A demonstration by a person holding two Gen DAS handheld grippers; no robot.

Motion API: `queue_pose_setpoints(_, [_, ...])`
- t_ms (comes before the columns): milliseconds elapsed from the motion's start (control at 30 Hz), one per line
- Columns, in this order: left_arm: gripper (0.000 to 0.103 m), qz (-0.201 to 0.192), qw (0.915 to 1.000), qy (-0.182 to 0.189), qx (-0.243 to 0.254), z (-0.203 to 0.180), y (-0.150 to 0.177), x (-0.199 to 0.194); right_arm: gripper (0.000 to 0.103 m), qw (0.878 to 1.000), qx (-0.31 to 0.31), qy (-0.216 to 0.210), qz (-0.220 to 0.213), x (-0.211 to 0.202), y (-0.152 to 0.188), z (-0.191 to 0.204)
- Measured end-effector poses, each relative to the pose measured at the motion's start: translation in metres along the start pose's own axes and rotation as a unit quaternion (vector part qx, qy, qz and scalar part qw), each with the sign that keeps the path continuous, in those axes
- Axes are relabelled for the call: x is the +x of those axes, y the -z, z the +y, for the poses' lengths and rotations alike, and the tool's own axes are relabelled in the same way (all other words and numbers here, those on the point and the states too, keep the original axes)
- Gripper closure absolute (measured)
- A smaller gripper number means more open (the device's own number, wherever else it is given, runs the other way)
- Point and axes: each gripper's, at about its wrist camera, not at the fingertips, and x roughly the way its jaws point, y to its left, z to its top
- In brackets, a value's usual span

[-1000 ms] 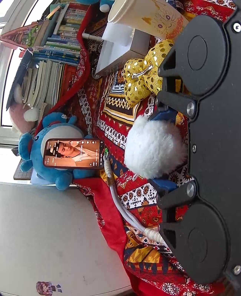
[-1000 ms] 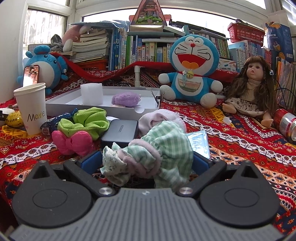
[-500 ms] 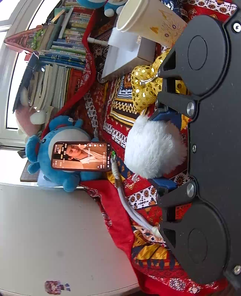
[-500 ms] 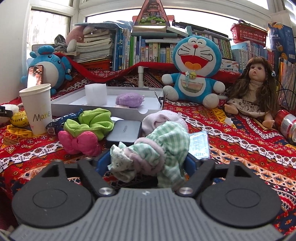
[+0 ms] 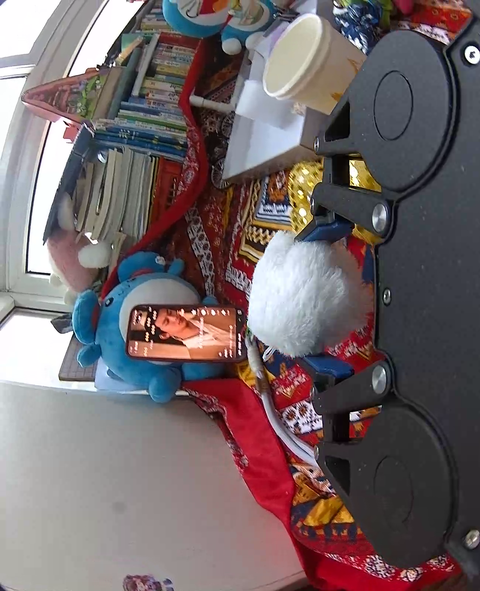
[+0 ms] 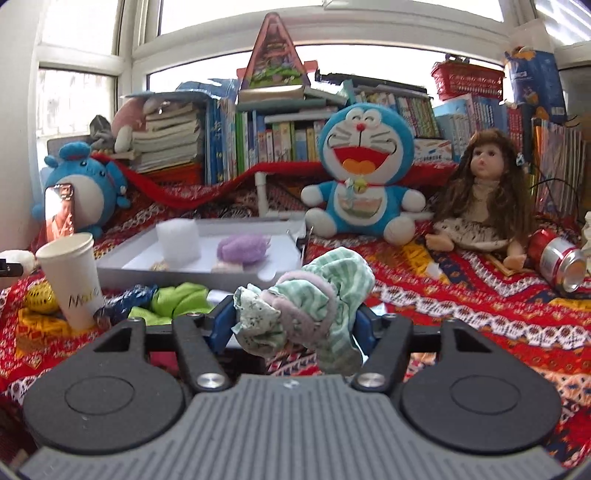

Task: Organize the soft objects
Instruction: 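Carry the pompom with the left tool while the right tool carries the cloth to the tray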

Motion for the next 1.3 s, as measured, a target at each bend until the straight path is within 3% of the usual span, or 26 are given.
queue_pose_setpoints(600, [0.046,-0.011,0.9952,0.095,0.019,-0.04,-0.062,-0.002,0.036,1.0,0.017,-0.017,-0.007,0.028,-0.045,-0.008])
queue_pose_setpoints(1000, [0.046,0.037,0.9849,0.165,0.039,-0.086,-0.103,0.021,0.036,0.999,-0.003,-0.051,0.014,0.063,-0.076,0.003])
queue_pose_setpoints(1133, [0.046,0.053,0.9807,0.179,0.06,-0.105,-0.113,0.03,0.036,0.997,-0.001,-0.068,0.034,0.078,-0.086,0.006])
queue_pose_setpoints(1300, [0.046,0.1,0.973,0.188,0.088,-0.133,-0.119,0.05,0.036,0.992,0.018,-0.098,0.071,0.1,-0.097,0.005])
